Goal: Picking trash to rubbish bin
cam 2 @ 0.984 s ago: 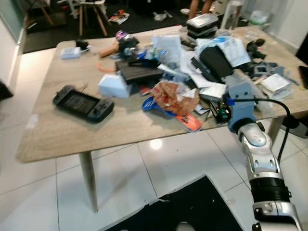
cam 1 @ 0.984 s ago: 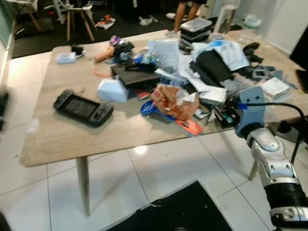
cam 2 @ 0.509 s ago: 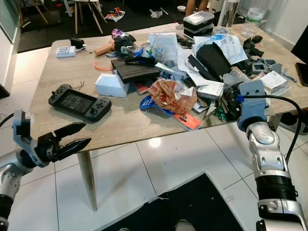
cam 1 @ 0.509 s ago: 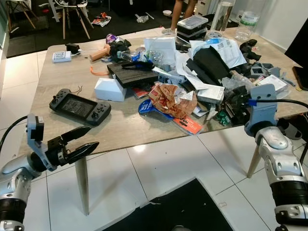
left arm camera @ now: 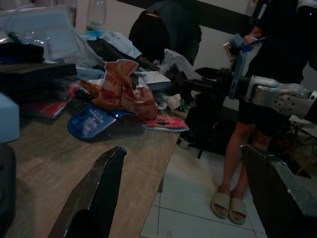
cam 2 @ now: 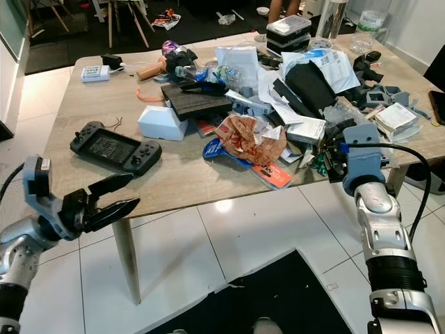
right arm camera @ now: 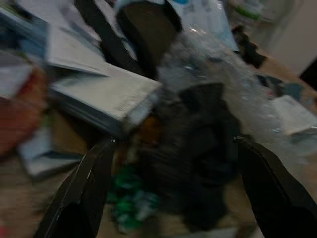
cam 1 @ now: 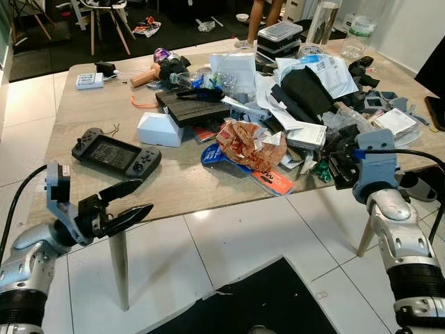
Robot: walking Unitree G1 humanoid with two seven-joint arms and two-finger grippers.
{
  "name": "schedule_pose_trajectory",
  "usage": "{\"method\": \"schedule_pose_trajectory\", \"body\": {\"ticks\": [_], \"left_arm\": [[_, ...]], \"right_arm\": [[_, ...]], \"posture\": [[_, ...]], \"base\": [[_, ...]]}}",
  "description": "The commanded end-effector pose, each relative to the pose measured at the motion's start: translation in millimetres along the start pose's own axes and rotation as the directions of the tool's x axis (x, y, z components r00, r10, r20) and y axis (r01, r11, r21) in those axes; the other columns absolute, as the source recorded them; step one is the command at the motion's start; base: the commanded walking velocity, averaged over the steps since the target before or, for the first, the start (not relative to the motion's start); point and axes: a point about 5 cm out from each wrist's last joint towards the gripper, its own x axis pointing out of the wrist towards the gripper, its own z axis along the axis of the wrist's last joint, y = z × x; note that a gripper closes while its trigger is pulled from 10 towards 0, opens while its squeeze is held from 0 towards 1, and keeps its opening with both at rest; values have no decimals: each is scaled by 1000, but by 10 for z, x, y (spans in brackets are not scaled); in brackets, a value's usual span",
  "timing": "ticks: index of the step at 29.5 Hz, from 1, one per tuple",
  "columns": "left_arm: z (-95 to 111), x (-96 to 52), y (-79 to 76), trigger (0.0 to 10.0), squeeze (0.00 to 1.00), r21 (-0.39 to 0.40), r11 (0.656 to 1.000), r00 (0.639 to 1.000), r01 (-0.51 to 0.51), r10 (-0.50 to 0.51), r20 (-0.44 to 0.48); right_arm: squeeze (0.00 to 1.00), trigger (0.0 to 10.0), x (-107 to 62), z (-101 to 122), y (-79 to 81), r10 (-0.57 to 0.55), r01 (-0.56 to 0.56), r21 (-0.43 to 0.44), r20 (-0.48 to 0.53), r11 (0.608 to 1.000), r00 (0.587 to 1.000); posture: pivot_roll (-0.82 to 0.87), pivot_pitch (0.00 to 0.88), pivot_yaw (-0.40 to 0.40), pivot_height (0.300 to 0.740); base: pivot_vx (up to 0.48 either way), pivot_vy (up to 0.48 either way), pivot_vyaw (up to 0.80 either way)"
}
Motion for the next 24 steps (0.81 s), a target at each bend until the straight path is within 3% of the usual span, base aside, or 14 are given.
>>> {"method": "schedule_pose_trajectory", "body": {"ticks": [1, 5, 6, 7, 14, 17, 18, 19, 20, 24], "left_arm": [[-28, 18, -14, 10000, 0, 1, 1000, 1000, -2, 2, -10], [-1, 48, -1, 10000, 0, 15, 1000, 1000, -13, 13, -6], [6, 50, -4, 10000, 0, 19, 1000, 1000, -11, 12, -8], [8, 49, -7, 10000, 0, 21, 1000, 1000, -10, 10, -9], [17, 64, -19, 10000, 0, 24, 1000, 1000, -6, 7, -8], [-10, 58, -24, 10000, 0, 17, 1000, 1000, -10, 10, -11], [-14, 57, -27, 10000, 0, 14, 1000, 1000, -10, 10, -12], [-15, 58, -29, 10000, 0, 13, 1000, 1000, -10, 10, -12], [-15, 60, -30, 10000, 0, 12, 1000, 1000, -10, 10, -13], [-10, 66, -38, 10000, 0, 10, 1000, 1000, -6, 6, -12]], "right_arm": [[0, 10000, -42, -63, 19, 14, -14, 20, -6, 1000, 1000], [0, 10000, -79, -198, 27, -3, 4, 22, -59, 1000, 998], [671, 10000, -91, -225, 17, -10, 11, 21, -67, 1000, 998], [1000, 10000, -100, -237, 15, -9, 11, 27, -66, 1000, 998], [1000, 10000, -132, -282, 24, -7, 11, 45, -69, 999, 998], [1000, 10000, -143, -302, -19, -42, 43, 14, -79, 999, 996], [914, 10000, -146, -306, -41, -55, 56, -1, -82, 998, 995], [914, 10000, -147, -309, -55, -63, 63, -10, -84, 998, 994], [0, 10000, -147, -308, -80, -78, 77, -15, -82, 997, 994], [0, 10000, -145, -251, -114, -80, 81, 11, -39, 997, 996]], "posture": [[-80, 129, 23, 740], [-79, 130, 22, 740], [-80, 135, 25, 740], [-80, 135, 25, 740], [-81, 140, 25, 740], [-83, 146, 25, 740], [-83, 146, 25, 740], [-83, 146, 25, 740], [-83, 146, 25, 740], [-84, 150, 26, 740]], "base": [[0, 0, 0], [0, 0, 0], [0, 0, 0], [0, 0, 0], [0, 0, 0], [0, 0, 0], [0, 0, 0], [0, 0, 0], [0, 0, 0], [0, 0, 0]]}}
